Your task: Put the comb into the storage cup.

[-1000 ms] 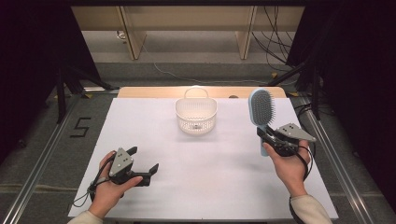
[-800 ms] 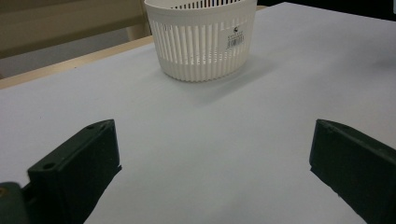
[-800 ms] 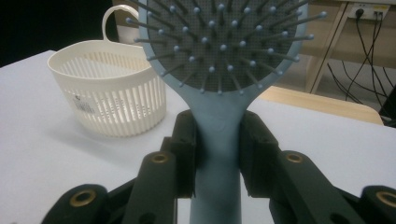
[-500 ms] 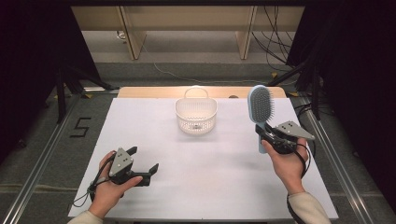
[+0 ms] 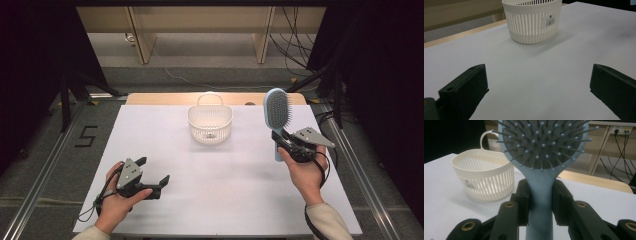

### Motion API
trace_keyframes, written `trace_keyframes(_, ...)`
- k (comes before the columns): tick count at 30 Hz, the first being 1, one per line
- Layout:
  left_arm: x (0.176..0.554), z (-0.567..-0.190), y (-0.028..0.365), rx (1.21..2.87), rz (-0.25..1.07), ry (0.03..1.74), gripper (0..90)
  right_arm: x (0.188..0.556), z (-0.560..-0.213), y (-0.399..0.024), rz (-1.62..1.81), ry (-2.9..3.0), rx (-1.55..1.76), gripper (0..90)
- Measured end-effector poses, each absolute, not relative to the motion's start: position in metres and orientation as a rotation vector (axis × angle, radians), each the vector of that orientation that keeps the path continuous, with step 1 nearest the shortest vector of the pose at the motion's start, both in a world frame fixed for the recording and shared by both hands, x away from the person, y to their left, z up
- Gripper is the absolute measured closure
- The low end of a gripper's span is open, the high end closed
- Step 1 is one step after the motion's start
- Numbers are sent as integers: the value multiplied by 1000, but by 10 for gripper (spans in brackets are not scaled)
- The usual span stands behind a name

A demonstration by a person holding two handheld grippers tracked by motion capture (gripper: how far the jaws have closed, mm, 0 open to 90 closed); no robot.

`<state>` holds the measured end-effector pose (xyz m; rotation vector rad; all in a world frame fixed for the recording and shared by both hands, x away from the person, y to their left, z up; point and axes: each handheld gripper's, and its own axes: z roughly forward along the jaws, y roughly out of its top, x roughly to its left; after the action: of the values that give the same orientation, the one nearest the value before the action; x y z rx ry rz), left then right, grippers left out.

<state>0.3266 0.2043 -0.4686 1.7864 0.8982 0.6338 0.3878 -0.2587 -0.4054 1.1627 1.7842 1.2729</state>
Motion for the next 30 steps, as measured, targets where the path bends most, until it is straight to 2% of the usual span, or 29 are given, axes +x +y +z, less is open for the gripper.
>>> trace_keyframes(30, 326, -468, 205, 1786, 637, 898, 10, 397, -398, -249, 1308, 1757, 1138, 704)
